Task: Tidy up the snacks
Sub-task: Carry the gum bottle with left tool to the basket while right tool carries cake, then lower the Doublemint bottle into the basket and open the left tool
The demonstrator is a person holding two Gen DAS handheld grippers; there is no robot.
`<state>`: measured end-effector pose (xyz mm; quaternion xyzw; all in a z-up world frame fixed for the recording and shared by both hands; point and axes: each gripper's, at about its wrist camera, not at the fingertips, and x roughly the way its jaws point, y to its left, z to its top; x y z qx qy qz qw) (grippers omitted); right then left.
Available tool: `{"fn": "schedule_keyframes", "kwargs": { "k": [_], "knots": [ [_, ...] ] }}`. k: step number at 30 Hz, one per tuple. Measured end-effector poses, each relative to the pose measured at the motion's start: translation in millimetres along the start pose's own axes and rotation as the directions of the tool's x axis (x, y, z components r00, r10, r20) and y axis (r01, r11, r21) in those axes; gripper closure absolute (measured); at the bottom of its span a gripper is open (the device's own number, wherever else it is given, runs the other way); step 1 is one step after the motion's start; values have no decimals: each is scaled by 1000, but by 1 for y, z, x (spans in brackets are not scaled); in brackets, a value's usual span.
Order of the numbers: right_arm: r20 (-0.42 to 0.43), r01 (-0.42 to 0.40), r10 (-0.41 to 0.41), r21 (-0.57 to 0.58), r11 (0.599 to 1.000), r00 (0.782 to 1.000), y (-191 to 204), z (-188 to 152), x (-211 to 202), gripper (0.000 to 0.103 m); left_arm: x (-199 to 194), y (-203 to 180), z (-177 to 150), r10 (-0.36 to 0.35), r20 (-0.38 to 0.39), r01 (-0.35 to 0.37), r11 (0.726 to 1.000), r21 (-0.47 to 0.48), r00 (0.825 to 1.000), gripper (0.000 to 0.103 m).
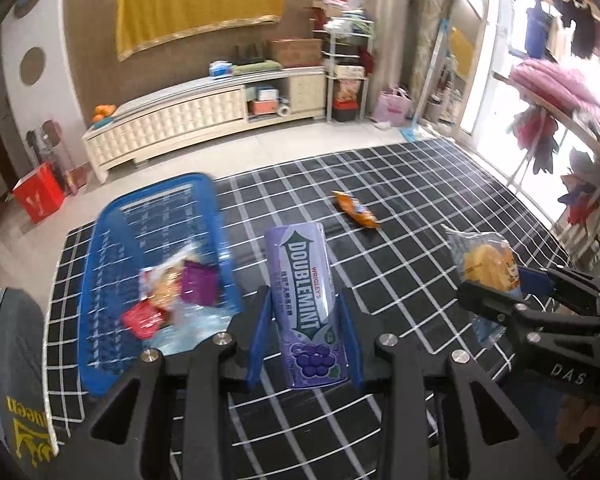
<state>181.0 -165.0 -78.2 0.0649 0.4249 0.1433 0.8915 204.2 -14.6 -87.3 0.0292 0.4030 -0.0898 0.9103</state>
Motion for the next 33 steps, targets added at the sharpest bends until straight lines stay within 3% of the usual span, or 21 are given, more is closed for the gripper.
{"fn": "schedule_keyframes", "kwargs": {
  "k": [12,17,26,33],
  "knots": [
    [-5,-82,82,-91,992,997,74,31,32,45,-37,108,-5,108,28,-102,981,-167,994,72],
    [-27,-116,113,-131,985,993,99,40,49,45,-34,132,-4,120,20,-115,977,-179,993,72],
    [-88,-132,118,-173,976,989,116,38,83,45,15,144,-12,86,-95,-100,983,-154,992,72],
    [-112,-127,111,-151,980,988,108,34,91,45,46,144,-26,68,-203,-102,982,-158,977,72]
  ]
}}
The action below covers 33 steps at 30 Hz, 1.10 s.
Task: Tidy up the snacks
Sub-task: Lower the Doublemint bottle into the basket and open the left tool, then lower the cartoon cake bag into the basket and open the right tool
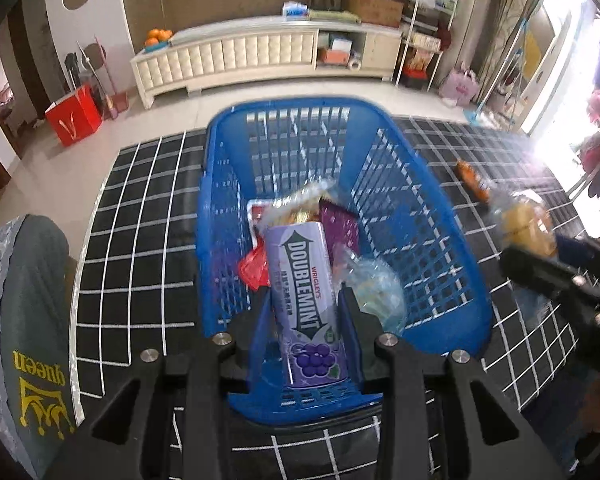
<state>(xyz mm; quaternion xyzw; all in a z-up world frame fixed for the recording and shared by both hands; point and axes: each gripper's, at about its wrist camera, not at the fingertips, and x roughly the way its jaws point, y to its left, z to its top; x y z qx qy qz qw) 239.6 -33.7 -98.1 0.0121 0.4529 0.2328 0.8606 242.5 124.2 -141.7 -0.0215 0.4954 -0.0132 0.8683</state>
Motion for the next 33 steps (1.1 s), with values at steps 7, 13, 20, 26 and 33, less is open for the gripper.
{"fn": "schedule_keyframes", "kwargs": {
  "k": [7,13,20,26,33],
  "knots": [
    [7,-4,4,-5,1000,1000,3,0,-7,45,3,14,-5,-39,7,39,996,-80,999,60],
    [22,-9,9,-12,1000,1000,7,3,-19,45,-20,25,-6,-37,47,42,993,-112,998,58],
    [39,-14,17,-75,997,999,29,12,-31,45,-59,35,-12,-33,128,51,989,-138,991,48],
    [29,-35,40,-148,988,999,55,20,-25,45,-76,48,-21,-14,165,40,987,-158,986,46],
    [-30,-79,74,-190,979,997,79,24,1,45,-80,57,-31,50,205,-23,991,-133,978,29]
  ]
}}
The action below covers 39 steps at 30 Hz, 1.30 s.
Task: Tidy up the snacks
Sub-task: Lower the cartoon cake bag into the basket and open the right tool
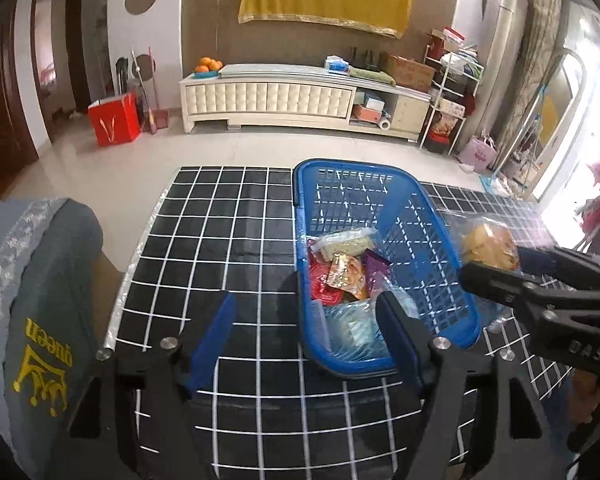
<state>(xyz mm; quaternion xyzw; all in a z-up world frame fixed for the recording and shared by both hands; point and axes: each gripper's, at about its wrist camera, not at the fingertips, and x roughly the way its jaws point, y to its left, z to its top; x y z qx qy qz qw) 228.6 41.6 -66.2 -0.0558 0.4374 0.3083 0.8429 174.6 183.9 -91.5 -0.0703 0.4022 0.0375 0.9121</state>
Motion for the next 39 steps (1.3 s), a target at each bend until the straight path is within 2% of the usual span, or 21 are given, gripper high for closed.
{"fn": "schedule_keyframes", "kwargs": {
  "k": [8,11,15,24,27,29,33,39],
  "knots": [
    [-85,-22,19,-29,999,996,10,1,35,45,14,19,-10,8,-31,-8,1000,-23,999,27],
    [-118,-1,-4,-39,999,993,13,0,49,45,21,26,-15,5,-49,-8,999,-42,999,27],
    [-192,-15,13,-8,1000,981,11,-2,71,45,31,33,-21,-8,-70,4,998,-58,997,27],
    [-226,-9,10,4,1000,974,13,-8,84,45,39,32,-25,-16,-91,11,998,-54,996,27],
    [-237,-39,36,-6,999,971,15,-9,86,44,37,31,-26,-18,-93,12,998,-61,996,27],
    [-252,-39,33,-18,999,967,16,-11,87,40,36,31,-27,-10,-94,4,998,-55,995,27],
    [-230,-59,53,-19,998,972,14,-14,77,20,31,28,-28,-1,-96,-4,999,-51,995,27],
    [-191,-80,79,1,997,978,-1,-16,47,18,16,9,-25,6,-84,-8,1000,-27,996,27]
  ]
}}
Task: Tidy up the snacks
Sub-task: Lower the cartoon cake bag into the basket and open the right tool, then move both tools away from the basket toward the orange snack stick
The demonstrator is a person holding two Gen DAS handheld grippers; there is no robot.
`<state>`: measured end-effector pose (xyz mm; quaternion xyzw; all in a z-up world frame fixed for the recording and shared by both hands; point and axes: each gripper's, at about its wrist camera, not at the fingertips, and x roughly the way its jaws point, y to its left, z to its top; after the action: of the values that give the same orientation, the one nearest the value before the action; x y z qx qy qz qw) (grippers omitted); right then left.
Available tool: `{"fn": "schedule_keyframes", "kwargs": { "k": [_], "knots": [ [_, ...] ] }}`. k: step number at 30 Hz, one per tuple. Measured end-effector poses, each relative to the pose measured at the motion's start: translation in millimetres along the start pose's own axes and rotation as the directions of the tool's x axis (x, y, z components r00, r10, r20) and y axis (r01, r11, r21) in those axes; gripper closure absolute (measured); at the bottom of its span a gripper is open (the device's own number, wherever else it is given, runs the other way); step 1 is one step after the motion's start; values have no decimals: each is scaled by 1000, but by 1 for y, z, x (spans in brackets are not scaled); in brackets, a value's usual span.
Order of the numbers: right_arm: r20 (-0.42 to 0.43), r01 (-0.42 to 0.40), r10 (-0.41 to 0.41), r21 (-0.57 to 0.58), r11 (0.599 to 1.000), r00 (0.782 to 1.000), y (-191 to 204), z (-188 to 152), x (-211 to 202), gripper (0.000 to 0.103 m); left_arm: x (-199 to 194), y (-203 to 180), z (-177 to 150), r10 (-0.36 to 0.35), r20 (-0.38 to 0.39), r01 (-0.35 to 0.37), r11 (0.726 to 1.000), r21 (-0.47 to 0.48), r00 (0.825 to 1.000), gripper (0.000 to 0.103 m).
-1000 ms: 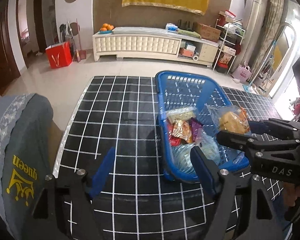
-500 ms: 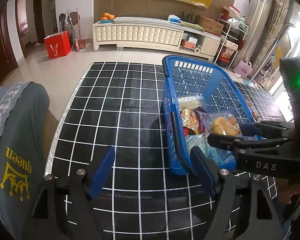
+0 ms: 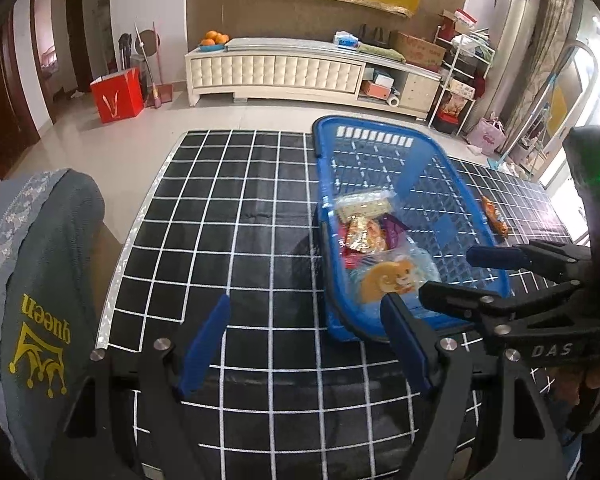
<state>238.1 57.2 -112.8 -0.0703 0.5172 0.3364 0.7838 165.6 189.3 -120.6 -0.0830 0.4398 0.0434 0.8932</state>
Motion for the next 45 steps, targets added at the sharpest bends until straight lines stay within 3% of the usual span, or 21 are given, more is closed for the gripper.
{"fn": "schedule_keyframes", "kwargs": {
  "k": [8,16,29,36,45],
  "knots": [
    [114,23,-30,62,998,993,-42,-15,-61,17,-24,-48,10,-14,40,11,997,75,999,27],
    [212,120,-136,87,989,968,-88,-36,-116,3,-27,-120,25,-56,59,47,989,140,997,27],
    [223,256,-296,192,947,929,-174,-62,-155,0,6,-229,38,-107,30,97,966,240,994,27],
    [203,295,-354,273,916,913,-219,-70,-156,0,34,-266,49,-102,-4,101,971,218,995,27],
    [141,309,-354,265,913,925,-257,-61,-125,0,76,-292,63,-72,-48,80,978,194,996,27]
  ]
}}
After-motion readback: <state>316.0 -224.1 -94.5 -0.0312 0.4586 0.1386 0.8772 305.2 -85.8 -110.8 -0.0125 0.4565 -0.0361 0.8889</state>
